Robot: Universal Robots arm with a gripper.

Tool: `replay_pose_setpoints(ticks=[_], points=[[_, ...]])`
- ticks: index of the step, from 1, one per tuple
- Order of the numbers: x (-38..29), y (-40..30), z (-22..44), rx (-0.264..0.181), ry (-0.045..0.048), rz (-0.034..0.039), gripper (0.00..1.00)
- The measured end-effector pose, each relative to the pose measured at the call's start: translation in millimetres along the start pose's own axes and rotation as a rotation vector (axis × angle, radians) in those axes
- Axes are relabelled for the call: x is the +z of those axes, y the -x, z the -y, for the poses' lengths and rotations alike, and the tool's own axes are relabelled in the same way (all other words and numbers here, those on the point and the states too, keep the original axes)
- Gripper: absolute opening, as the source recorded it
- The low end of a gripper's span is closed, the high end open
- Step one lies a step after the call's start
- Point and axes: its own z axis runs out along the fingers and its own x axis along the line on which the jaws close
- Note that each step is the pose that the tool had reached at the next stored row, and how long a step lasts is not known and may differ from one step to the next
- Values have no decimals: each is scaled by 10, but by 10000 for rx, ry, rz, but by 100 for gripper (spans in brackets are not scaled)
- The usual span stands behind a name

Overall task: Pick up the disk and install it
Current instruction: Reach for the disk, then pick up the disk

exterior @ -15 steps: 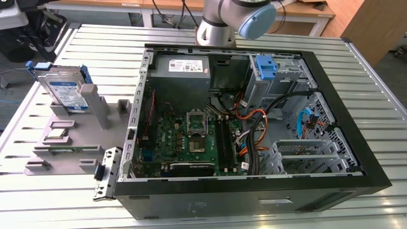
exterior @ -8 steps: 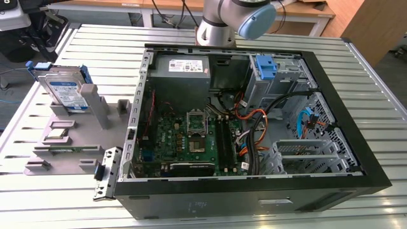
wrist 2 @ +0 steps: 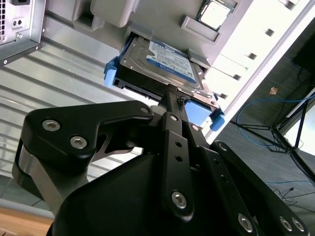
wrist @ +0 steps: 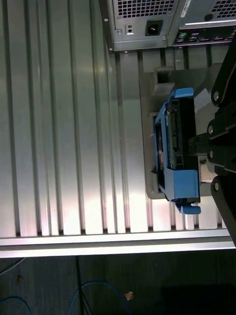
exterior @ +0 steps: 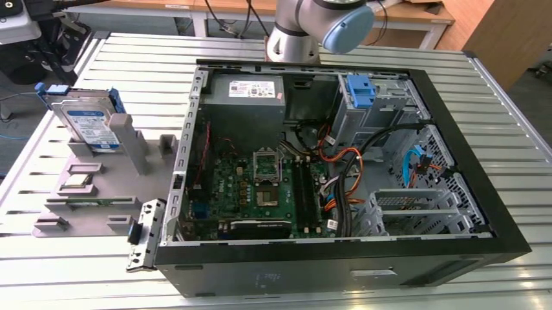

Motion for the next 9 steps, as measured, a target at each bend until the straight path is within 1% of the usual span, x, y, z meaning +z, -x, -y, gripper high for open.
replay_pose_setpoints(ticks=[3,9], points=[[17,-9,1,0,-1,-2,10],[19,-22,2,0,-1,-2,10]])
